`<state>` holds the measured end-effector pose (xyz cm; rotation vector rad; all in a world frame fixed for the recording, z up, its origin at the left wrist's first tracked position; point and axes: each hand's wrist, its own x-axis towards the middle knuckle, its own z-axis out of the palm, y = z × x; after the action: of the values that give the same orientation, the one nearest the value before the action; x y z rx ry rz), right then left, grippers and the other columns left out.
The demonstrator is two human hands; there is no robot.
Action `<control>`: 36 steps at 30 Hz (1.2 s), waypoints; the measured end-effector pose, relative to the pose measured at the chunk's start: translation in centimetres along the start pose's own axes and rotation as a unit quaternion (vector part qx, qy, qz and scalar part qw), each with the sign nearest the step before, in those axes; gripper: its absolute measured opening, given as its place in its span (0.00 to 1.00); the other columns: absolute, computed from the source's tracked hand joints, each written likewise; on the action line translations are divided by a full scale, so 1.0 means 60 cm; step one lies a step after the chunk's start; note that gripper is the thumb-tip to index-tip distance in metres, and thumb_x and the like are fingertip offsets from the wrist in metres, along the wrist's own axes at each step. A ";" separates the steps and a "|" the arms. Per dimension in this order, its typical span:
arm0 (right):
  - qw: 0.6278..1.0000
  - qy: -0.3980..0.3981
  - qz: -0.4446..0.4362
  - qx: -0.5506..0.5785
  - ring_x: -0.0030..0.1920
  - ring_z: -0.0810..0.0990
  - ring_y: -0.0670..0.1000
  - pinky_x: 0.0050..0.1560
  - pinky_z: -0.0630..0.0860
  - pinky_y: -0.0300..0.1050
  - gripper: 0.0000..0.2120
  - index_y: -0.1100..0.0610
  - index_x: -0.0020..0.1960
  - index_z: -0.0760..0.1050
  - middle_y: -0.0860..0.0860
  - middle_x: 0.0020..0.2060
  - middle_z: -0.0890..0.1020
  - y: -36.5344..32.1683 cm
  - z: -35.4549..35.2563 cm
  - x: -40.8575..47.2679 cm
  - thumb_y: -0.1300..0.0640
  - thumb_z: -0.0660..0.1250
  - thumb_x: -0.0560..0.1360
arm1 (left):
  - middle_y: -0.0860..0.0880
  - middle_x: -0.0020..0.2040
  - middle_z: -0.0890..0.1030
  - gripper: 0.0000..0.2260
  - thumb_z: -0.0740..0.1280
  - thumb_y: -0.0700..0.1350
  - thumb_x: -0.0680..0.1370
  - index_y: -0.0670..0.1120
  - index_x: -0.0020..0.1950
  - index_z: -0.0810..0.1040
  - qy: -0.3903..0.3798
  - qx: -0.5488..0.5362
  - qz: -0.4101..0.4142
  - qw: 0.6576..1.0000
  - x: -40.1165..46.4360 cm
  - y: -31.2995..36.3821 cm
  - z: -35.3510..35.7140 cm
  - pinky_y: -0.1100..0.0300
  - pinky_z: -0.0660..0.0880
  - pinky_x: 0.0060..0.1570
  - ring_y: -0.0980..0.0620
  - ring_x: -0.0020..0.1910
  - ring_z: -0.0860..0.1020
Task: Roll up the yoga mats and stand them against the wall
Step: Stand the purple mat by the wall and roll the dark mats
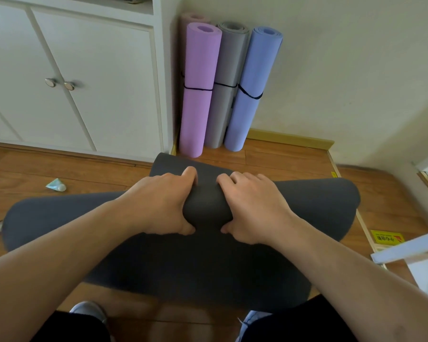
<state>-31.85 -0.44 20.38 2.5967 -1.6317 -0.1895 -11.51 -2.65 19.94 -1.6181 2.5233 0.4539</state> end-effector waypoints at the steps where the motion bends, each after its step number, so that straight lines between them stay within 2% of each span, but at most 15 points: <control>1: 1.000 0.007 -0.004 0.004 0.58 0.78 0.53 0.57 0.76 0.51 0.39 0.51 0.70 0.67 0.49 0.58 0.78 0.001 -0.002 0.000 0.39 0.81 0.68 | 0.57 0.52 0.78 0.35 0.79 0.65 0.68 0.58 0.63 0.61 0.000 -0.003 0.005 1.000 -0.002 -0.001 0.000 0.53 0.80 0.48 0.55 0.47 0.78; 4: 1.000 0.005 0.001 0.010 0.54 0.80 0.52 0.51 0.78 0.50 0.36 0.50 0.68 0.69 0.47 0.54 0.80 0.003 -0.006 -0.001 0.38 0.80 0.69 | 0.57 0.61 0.73 0.38 0.77 0.69 0.67 0.58 0.68 0.63 0.044 0.040 0.035 0.998 -0.005 0.000 0.011 0.57 0.76 0.53 0.55 0.56 0.75; 7: 0.999 -0.028 0.015 0.028 0.51 0.81 0.53 0.50 0.81 0.53 0.39 0.49 0.69 0.66 0.47 0.53 0.80 0.009 -0.004 -0.003 0.37 0.81 0.67 | 0.55 0.63 0.72 0.42 0.78 0.70 0.65 0.56 0.71 0.63 0.066 0.074 0.048 0.994 0.001 0.012 0.026 0.56 0.76 0.58 0.53 0.61 0.74; 9: 0.998 -0.036 0.016 0.044 0.55 0.80 0.53 0.54 0.80 0.53 0.43 0.49 0.71 0.63 0.48 0.57 0.80 0.009 -0.002 -0.006 0.37 0.82 0.66 | 0.56 0.62 0.75 0.40 0.80 0.68 0.66 0.56 0.68 0.63 0.056 0.064 0.040 0.996 0.004 0.018 0.024 0.55 0.78 0.54 0.53 0.59 0.76; 12: 1.000 -0.015 0.006 0.026 0.67 0.74 0.55 0.68 0.74 0.53 0.50 0.50 0.77 0.60 0.50 0.67 0.73 0.007 -0.001 -0.011 0.36 0.82 0.65 | 0.56 0.58 0.78 0.37 0.80 0.65 0.67 0.56 0.66 0.63 0.038 0.042 0.023 0.998 0.007 0.012 0.013 0.55 0.79 0.50 0.53 0.52 0.77; 14: 1.000 -0.014 0.005 -0.007 0.68 0.71 0.55 0.71 0.71 0.53 0.53 0.51 0.77 0.60 0.51 0.68 0.71 0.008 -0.002 -0.011 0.34 0.83 0.62 | 0.57 0.57 0.78 0.37 0.80 0.64 0.68 0.57 0.66 0.63 0.023 0.016 0.014 0.999 0.006 0.004 0.005 0.53 0.80 0.51 0.53 0.51 0.78; 16: 0.999 -0.027 0.008 -0.019 0.66 0.73 0.55 0.67 0.74 0.53 0.51 0.51 0.75 0.61 0.51 0.66 0.73 0.008 -0.003 -0.009 0.35 0.84 0.63 | 0.57 0.56 0.78 0.36 0.80 0.64 0.68 0.59 0.68 0.63 0.003 0.001 0.015 1.000 0.004 -0.001 0.000 0.52 0.79 0.51 0.53 0.52 0.78; 20: 1.000 -0.030 -0.003 -0.001 0.58 0.79 0.54 0.56 0.79 0.52 0.41 0.52 0.71 0.66 0.50 0.58 0.79 0.002 -0.005 -0.006 0.38 0.82 0.68 | 0.58 0.56 0.76 0.35 0.78 0.64 0.69 0.59 0.68 0.63 -0.041 -0.002 0.016 0.999 -0.003 -0.001 0.000 0.55 0.76 0.49 0.54 0.52 0.77; 24: 1.000 -0.026 0.005 0.003 0.48 0.80 0.53 0.46 0.81 0.53 0.34 0.50 0.63 0.67 0.47 0.48 0.79 0.002 -0.006 -0.004 0.37 0.80 0.67 | 0.57 0.65 0.73 0.45 0.80 0.69 0.64 0.56 0.73 0.62 0.024 0.011 0.041 0.999 -0.003 0.028 0.032 0.53 0.77 0.64 0.53 0.62 0.75; 26: 0.999 -0.033 0.006 0.014 0.44 0.80 0.52 0.43 0.81 0.53 0.35 0.48 0.61 0.65 0.46 0.45 0.79 0.001 -0.005 -0.006 0.36 0.80 0.65 | 0.55 0.65 0.76 0.44 0.80 0.68 0.65 0.55 0.72 0.63 0.059 0.030 0.051 0.996 0.002 0.039 0.045 0.53 0.77 0.62 0.52 0.62 0.77; 29: 0.999 -0.030 -0.007 0.043 0.51 0.80 0.52 0.49 0.81 0.53 0.39 0.48 0.65 0.63 0.46 0.54 0.79 -0.002 -0.010 -0.010 0.34 0.80 0.66 | 0.56 0.58 0.79 0.37 0.79 0.65 0.68 0.55 0.68 0.64 0.046 0.035 0.045 0.997 0.007 0.031 0.041 0.54 0.80 0.52 0.53 0.54 0.80; 31: 0.999 -0.024 -0.020 0.031 0.60 0.76 0.52 0.59 0.78 0.52 0.45 0.50 0.70 0.62 0.48 0.62 0.74 -0.002 -0.015 -0.014 0.33 0.81 0.65 | 0.56 0.55 0.79 0.33 0.78 0.63 0.70 0.56 0.67 0.65 0.019 0.035 0.040 0.998 0.009 0.019 0.033 0.54 0.80 0.51 0.53 0.51 0.79; 33: 0.999 -0.040 -0.021 -0.003 0.63 0.73 0.53 0.64 0.76 0.52 0.49 0.52 0.73 0.62 0.50 0.64 0.71 -0.003 -0.020 -0.018 0.32 0.82 0.63 | 0.57 0.55 0.78 0.32 0.78 0.63 0.71 0.58 0.67 0.66 -0.006 0.025 0.038 0.999 0.010 0.013 0.027 0.54 0.80 0.51 0.53 0.51 0.79; 34: 0.998 -0.054 -0.017 -0.014 0.63 0.74 0.54 0.63 0.76 0.52 0.49 0.52 0.73 0.62 0.51 0.64 0.72 -0.004 -0.021 -0.019 0.33 0.82 0.63 | 0.57 0.55 0.78 0.32 0.78 0.63 0.71 0.58 0.67 0.66 -0.017 0.020 0.037 0.999 0.010 0.011 0.024 0.54 0.79 0.51 0.53 0.51 0.79; 36: 0.997 -0.073 -0.009 -0.019 0.59 0.77 0.55 0.53 0.77 0.52 0.45 0.52 0.71 0.63 0.51 0.59 0.75 -0.006 -0.018 -0.018 0.36 0.82 0.66 | 0.58 0.55 0.78 0.32 0.78 0.63 0.70 0.59 0.67 0.67 -0.038 0.013 0.036 0.999 0.008 0.007 0.019 0.55 0.79 0.51 0.54 0.52 0.78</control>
<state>-31.83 0.71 21.45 2.6255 -1.6323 -0.4153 -12.21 -2.56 18.80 -1.4762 2.5270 0.4792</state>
